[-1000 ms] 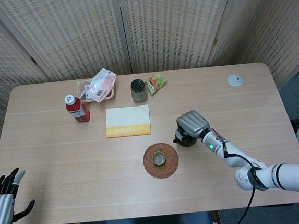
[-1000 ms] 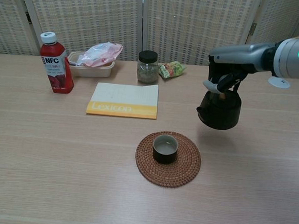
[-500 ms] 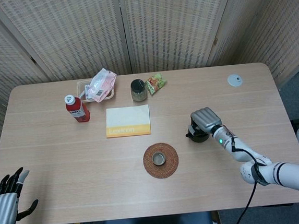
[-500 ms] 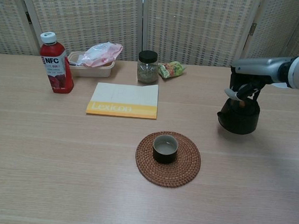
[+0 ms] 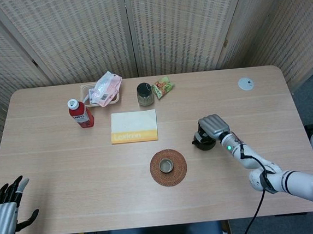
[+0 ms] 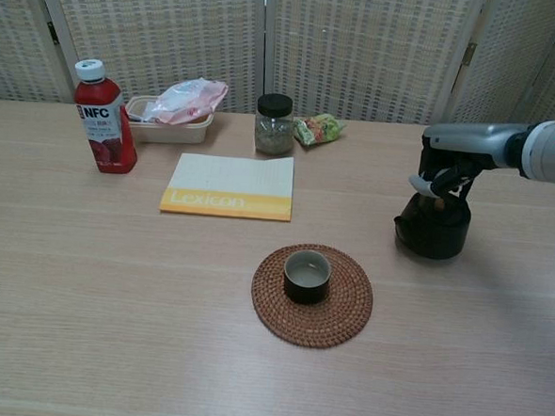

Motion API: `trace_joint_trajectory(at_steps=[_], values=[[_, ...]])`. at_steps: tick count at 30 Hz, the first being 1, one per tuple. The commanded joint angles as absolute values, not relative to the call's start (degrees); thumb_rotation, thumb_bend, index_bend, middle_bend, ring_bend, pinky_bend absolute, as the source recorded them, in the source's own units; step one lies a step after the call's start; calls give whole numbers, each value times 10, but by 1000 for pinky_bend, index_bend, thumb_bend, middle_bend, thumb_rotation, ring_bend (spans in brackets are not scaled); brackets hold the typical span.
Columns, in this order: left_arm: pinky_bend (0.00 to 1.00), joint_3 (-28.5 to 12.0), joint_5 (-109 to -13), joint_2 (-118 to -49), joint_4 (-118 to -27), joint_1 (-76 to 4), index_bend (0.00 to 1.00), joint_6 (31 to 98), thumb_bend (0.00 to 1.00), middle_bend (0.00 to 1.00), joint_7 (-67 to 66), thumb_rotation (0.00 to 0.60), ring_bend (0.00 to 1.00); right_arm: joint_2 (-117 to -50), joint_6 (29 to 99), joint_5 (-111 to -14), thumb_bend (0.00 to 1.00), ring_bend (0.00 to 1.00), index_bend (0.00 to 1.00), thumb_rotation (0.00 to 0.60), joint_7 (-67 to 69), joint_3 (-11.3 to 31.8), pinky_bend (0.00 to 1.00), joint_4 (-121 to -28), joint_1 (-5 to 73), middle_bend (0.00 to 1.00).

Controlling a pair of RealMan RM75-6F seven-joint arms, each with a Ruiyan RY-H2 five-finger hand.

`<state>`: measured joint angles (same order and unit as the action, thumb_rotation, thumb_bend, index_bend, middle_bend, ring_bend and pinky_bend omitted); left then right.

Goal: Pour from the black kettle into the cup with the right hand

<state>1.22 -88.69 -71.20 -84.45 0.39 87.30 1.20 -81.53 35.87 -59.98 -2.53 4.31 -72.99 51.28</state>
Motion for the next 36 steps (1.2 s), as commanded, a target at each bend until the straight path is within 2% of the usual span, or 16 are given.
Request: trace_joint_trajectory(at_steps=[1,3,7,10,16,21,23,25,28,36], values=[[12,12,-887,-712,-844,4,87,873,254,30,12,600,103,-811,356,-607,231,971,1000,481,-25,46,500,-731,511,987],[12,12,-887,-713,-844,3,87,873,254,30,13,600,103,-809,353,-610,230,971,1000,481,-26,46,482,-733,511,987],[12,12,-887,-713,-843,3,87,873,255,30,13,600,104,-806,350,-615,216,971,1000,479,-23,48,286,-739,509,987],[12,12,-888,-713,-843,2,87,873,254,30,14,600,103,-804,350,-621,216,971,1000,480,-23,50,193,-741,508,987],[12,12,-887,-713,-843,2,87,873,254,30,14,600,103,-804,347,-626,207,971,1000,480,-26,52,176,-741,508,987],[12,13,-887,-713,-841,2,87,873,254,30,17,600,104,-806,348,-626,63,970,1000,464,-34,52,158,-740,507,986],[12,13,-887,-714,-841,2,87,873,254,30,17,600,103,-806,349,-625,13,970,1000,415,-39,51,145,-739,507,985],[12,13,-887,-714,-840,2,87,873,254,30,18,600,104,-805,346,-620,0,968,1000,331,-38,52,130,-740,506,985],[12,13,-887,-714,-839,2,88,873,254,30,19,600,104,-804,346,-620,0,965,1000,277,-41,52,118,-740,505,984],[12,14,-888,-717,-837,2,87,872,255,30,20,600,104,-806,350,-619,0,964,1000,265,-59,47,118,-738,502,984]])
